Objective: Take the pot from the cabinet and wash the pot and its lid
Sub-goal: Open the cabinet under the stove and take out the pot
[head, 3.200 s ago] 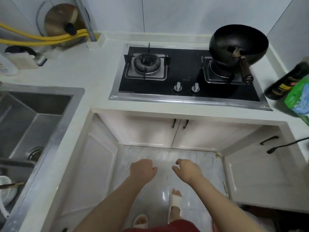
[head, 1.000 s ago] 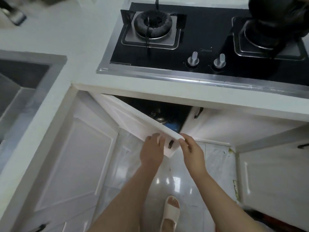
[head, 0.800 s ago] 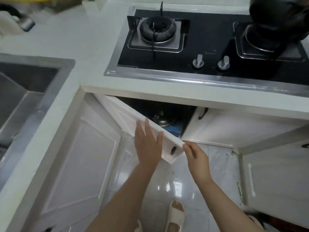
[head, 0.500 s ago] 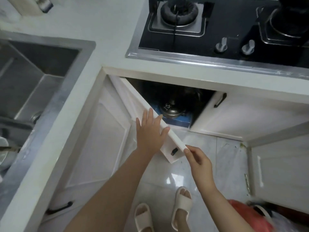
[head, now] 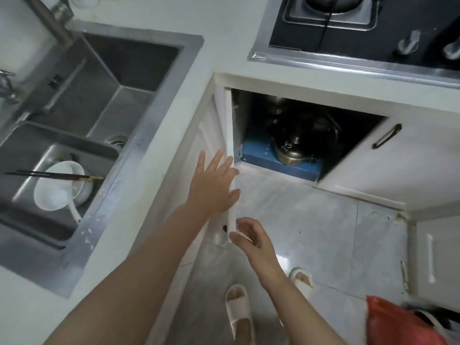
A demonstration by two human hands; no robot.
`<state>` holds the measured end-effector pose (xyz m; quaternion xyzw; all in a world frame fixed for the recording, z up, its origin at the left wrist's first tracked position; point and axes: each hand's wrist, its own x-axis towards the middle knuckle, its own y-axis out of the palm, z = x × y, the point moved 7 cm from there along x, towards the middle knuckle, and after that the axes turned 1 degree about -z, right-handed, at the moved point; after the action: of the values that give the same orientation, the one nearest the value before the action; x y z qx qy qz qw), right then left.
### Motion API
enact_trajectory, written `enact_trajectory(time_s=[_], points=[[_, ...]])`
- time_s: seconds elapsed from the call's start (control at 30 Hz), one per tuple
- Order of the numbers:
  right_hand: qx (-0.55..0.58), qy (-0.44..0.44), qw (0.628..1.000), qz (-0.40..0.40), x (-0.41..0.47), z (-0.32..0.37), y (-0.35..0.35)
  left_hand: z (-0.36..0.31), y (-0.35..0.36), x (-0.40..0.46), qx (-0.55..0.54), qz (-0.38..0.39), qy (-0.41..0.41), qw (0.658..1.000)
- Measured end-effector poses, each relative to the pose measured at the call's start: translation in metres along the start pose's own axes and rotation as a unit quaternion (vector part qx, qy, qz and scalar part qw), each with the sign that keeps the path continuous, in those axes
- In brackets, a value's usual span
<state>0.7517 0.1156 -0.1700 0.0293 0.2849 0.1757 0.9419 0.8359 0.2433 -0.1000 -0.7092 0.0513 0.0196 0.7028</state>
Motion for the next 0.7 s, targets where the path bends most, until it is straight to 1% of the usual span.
enact_trajectory(time_s=[0.13,0.27,0.47,0.6,0.7], points=[[-0.04,0.022,0.997,0.056,0.011,-0.004,0.04,0.024,-0.001,-0.008,0.054,0.044,0.005,0.998],[-0.064,0.031,0.994,0.081,0.026,-0.004,0.07,0.041,-0.01,-0.012,0.141,0.052,0.034,0.988],[-0.057,0.044,0.992,0.106,0.045,-0.007,0.102,0.058,-0.014,-0.013,0.182,0.074,0.016,0.98],[-0.102,0.03,0.985,0.138,0.058,-0.006,0.117,0.064,-0.01,-0.012,0.191,0.082,-0.003,0.978],[-0.114,0.028,0.984,0.135,0.067,-0.006,0.114,0.066,-0.006,-0.01,0.206,0.089,-0.015,0.974]])
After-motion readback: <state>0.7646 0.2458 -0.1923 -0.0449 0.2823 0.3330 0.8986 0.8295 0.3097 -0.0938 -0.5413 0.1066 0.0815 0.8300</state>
